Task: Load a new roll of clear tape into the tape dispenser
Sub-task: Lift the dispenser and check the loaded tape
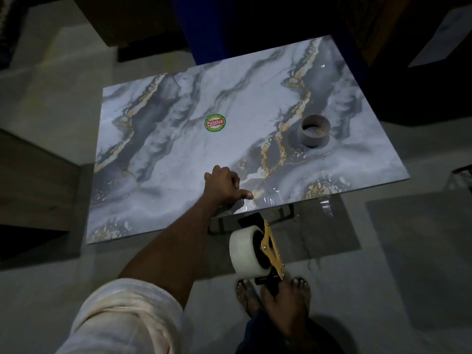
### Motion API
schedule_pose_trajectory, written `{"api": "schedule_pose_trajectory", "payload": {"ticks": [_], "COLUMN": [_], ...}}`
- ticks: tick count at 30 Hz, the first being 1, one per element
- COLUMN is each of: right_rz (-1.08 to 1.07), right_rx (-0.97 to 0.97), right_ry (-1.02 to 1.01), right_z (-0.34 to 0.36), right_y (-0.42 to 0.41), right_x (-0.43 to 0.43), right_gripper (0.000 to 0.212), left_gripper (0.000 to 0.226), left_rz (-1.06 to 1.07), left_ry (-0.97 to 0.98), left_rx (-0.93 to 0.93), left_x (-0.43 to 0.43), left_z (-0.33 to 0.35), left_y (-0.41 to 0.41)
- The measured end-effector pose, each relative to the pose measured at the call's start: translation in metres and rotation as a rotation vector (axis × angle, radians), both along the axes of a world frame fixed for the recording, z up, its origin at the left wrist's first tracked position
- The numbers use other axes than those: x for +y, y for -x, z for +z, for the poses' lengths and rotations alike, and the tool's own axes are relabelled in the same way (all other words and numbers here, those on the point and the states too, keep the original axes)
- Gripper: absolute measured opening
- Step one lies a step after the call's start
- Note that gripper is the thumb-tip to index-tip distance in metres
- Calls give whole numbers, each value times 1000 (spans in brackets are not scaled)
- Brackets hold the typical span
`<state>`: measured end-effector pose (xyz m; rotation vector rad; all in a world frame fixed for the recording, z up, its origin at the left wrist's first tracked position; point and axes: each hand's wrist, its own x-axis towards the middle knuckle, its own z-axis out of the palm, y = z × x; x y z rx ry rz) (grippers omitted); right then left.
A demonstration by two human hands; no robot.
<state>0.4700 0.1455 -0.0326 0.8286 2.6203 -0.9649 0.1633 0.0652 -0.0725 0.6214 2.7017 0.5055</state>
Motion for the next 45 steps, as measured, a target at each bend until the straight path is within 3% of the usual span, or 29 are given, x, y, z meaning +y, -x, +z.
{"api": "schedule_pose_trajectory", "payload": {"ticks": [4, 7, 18, 21, 25, 32, 45], "right_rz": [-33, -82, -131, -115, -93, -54, 129], "right_rx": [-132, -183, -269, -297, -300, -329, -361], "right_ry": [168, 244, 244, 253, 223, 208, 71], "right_z": [-12, -23, -47, -64, -81, -85, -74], "right_y": [6, 8, 27, 28, 37, 35, 83], "right_x": [-2, 3, 20, 30, 41, 49, 95], "right_gripper": [32, 24, 15, 27, 10, 7, 25], "left_gripper": [66, 63, 62, 63, 62, 60, 59], "left_rz": [40, 52, 75, 66, 75, 72, 82], "left_ry": [23, 50, 46, 48, 58, 91, 129], "left_rx": [-29, -56, -69, -80, -78, -100, -124], "left_x": [1, 3, 5, 6, 6, 8, 10], "left_z": [0, 1, 5, 5, 7, 10, 9], "left_y": [-1, 1, -1, 0, -2, -2, -1]}}
